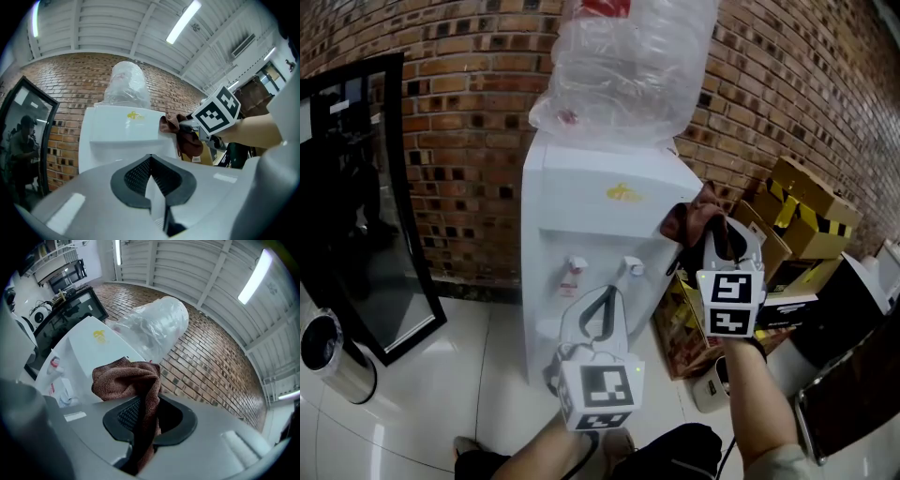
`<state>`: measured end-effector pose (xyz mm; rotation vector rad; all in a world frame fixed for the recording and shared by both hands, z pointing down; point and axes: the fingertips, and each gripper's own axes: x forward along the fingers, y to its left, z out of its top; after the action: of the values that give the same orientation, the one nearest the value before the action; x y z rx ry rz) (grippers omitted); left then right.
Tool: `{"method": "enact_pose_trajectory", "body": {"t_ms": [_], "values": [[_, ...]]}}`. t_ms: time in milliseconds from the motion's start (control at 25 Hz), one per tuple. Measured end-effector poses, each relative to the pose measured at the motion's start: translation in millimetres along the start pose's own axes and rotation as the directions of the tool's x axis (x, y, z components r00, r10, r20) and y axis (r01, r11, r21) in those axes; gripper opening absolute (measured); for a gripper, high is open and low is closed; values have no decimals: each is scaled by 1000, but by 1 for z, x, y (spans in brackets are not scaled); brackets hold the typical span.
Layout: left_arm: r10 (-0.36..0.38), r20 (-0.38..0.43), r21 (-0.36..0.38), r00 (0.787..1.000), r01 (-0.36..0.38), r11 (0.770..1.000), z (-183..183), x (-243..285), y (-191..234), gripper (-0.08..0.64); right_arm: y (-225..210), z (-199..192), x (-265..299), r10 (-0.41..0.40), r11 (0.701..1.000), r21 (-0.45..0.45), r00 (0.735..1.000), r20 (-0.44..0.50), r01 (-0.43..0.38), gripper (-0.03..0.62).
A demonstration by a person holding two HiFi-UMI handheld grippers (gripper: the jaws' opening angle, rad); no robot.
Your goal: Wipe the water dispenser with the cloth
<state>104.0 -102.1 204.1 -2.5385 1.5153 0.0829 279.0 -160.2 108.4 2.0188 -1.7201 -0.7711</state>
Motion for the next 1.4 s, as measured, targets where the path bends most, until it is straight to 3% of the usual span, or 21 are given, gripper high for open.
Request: {"method": "enact_pose_trajectory", "body": {"t_ms": [200,400,600,800,1000,1400], "values": [[19,-6,18,1000,-19,1000,1,-8,11,0,0,7,-8,2,1000,21,1000,9,-2,71],[54,0,29,999,-54,998,7,-23,31,0,10,54,-31,17,999,32,992,124,-21,72],[108,-21,49,994,-107,993,5,-44,67,0,52,120,-56,90,996,-3,958,272,-92,72],[184,-91,105,979,-175,979,-20,-71,116,0,117,165,-71,202,978,-125,915,350,-168,72],[252,-117,112,961,-239,965,-29,-93,160,0,174,186,-71,279,957,-175,893,352,-230,72],[263,-122,94,957,-253,963,-32,-104,182,0,249,180,-48,374,916,-259,885,276,-307,72]]}}
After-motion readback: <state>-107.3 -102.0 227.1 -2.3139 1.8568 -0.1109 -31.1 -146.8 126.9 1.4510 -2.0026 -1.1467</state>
